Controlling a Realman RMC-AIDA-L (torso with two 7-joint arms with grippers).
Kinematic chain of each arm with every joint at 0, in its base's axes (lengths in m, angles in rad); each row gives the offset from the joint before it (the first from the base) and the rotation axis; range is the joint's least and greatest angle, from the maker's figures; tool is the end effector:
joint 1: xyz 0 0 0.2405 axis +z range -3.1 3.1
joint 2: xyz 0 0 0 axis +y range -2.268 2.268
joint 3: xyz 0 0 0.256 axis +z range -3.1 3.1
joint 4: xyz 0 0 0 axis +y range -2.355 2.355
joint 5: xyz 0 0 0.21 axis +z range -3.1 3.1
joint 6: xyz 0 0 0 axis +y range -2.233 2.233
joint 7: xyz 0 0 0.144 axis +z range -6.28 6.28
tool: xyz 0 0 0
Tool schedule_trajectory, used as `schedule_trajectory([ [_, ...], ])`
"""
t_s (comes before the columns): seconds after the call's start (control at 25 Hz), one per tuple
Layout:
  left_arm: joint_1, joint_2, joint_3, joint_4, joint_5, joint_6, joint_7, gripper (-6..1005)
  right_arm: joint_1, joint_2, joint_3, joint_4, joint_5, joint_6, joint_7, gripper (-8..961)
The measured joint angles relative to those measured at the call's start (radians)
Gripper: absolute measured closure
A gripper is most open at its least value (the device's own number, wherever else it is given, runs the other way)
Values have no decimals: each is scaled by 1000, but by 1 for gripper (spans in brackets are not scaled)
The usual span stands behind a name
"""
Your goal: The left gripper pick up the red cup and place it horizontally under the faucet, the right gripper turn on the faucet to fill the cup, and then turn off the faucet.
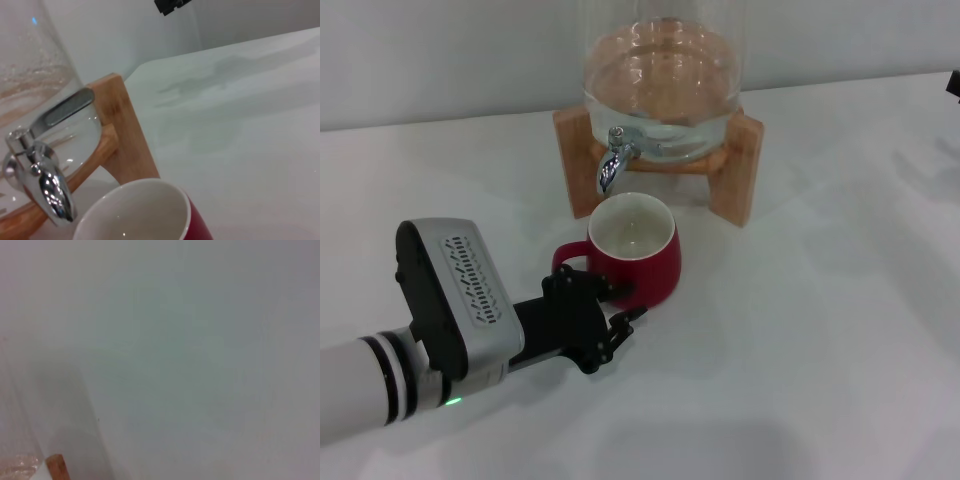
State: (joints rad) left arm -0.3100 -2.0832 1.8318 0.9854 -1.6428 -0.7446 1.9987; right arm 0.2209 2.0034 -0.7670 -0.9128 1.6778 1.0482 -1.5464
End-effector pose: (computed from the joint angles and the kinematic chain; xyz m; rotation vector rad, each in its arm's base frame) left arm -0.2053 0.3104 -0.1098 -2.7076 0.0733 -0.2906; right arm 0.3483 0.3342 0.1383 -1.7947 0.8843 0.7605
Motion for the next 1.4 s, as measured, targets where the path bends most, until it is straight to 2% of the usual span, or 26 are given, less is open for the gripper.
schedule_trajectory([
  [0.36,-2,0,-7,-2,-8,57,-1,767,0,0,0,7,2,6,-5,159],
  [0.76,5,1,4,14,-3,59,3,768,0,0,0,6,2,9,-5,159],
  [0.88,30,2,30,48,-1,57,27,767,0,0,2,6,2,9,-4,159],
  [1.04,96,2,34,132,0,56,45,767,0,0,7,6,2,6,-4,159],
  [1.4,192,-2,2,240,-36,68,26,767,2,0,15,8,2,-1,-5,159],
])
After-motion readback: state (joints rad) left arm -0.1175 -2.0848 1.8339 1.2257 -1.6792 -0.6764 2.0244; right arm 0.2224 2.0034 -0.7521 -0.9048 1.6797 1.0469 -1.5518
